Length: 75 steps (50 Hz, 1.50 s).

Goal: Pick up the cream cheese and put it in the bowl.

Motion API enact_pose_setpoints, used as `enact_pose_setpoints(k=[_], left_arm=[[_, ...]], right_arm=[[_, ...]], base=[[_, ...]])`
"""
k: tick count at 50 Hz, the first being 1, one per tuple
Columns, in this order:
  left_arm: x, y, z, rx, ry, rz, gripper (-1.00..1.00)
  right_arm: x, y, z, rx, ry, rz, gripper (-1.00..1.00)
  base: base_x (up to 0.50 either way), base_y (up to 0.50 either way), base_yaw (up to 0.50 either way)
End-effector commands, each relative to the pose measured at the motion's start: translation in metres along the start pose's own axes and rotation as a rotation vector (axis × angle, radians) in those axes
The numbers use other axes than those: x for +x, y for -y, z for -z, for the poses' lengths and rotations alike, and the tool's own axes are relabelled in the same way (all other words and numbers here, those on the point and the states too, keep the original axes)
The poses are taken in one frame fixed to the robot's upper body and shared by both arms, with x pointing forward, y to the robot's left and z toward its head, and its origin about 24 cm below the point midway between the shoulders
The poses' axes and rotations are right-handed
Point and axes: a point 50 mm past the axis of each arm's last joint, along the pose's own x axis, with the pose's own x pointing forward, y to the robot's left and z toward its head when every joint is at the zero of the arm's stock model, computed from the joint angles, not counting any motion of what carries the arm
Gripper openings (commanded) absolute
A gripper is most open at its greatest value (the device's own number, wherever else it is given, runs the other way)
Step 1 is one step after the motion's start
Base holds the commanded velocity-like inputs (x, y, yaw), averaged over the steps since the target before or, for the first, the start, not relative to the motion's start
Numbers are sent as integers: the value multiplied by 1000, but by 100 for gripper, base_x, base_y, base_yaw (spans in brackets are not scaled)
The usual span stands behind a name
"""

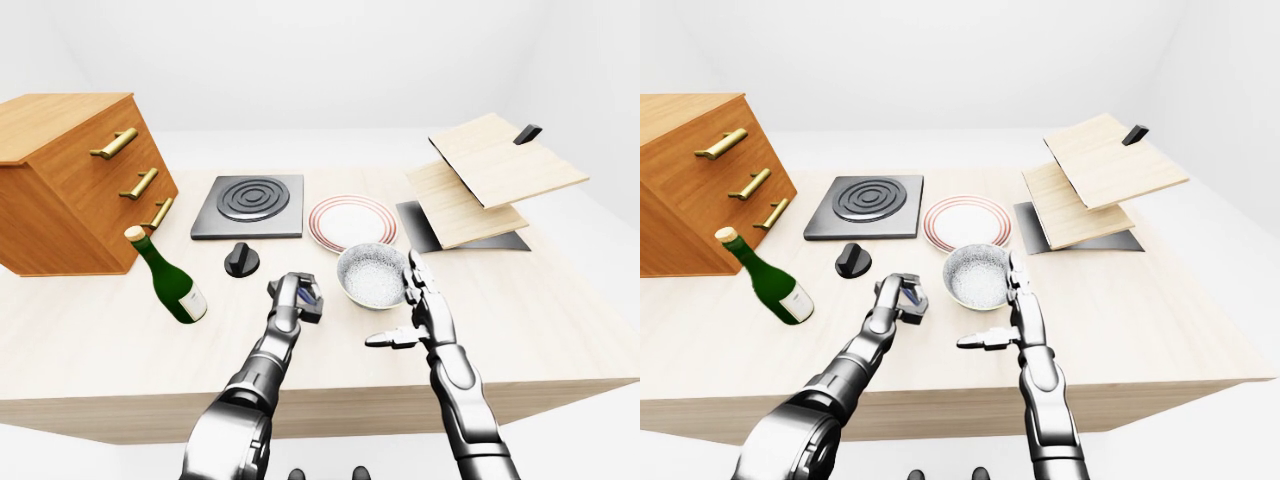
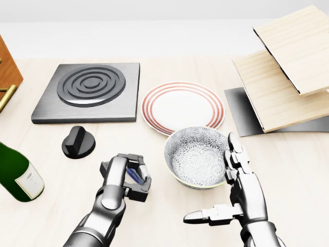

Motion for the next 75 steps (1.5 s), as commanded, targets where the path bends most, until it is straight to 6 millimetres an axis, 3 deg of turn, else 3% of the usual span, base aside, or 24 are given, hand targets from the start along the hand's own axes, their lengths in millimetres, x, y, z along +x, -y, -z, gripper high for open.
enact_pose_setpoints(k=[1,5,7,17,26,36,42,51,64,75], left_arm=[[2,-4,-9,-62,18,0,-100],[5,-9,-15,-84,38,-8,-100],[7,-20,-31,-135,98,-25,-100],[3,-40,-74,-226,292,-59,-100],[-5,-45,-101,-248,417,-56,-100],[-18,-19,-123,-228,515,29,-100],[-28,-11,-136,-235,583,63,-100],[-42,8,-142,-226,633,136,-100],[-52,50,-137,-180,608,277,-100],[-28,65,-132,-188,445,324,-100]], right_arm=[[0,-1,2,-3,-7,-7,100],[0,-1,0,-2,-1,-7,100],[0,-1,-1,-1,4,-7,100],[0,-1,-2,-1,8,-9,100],[4,6,-7,2,29,11,100],[35,41,-32,-11,90,127,100],[43,57,-44,-5,107,162,100],[33,68,-51,6,120,187,100],[19,80,-61,17,160,211,100],[12,93,-66,38,180,236,100]], base=[[0,0,0],[0,0,0],[0,0,0],[0,0,0],[0,0,0],[0,0,0],[0,0,0],[0,0,0],[0,0,0],[0,0,0]])
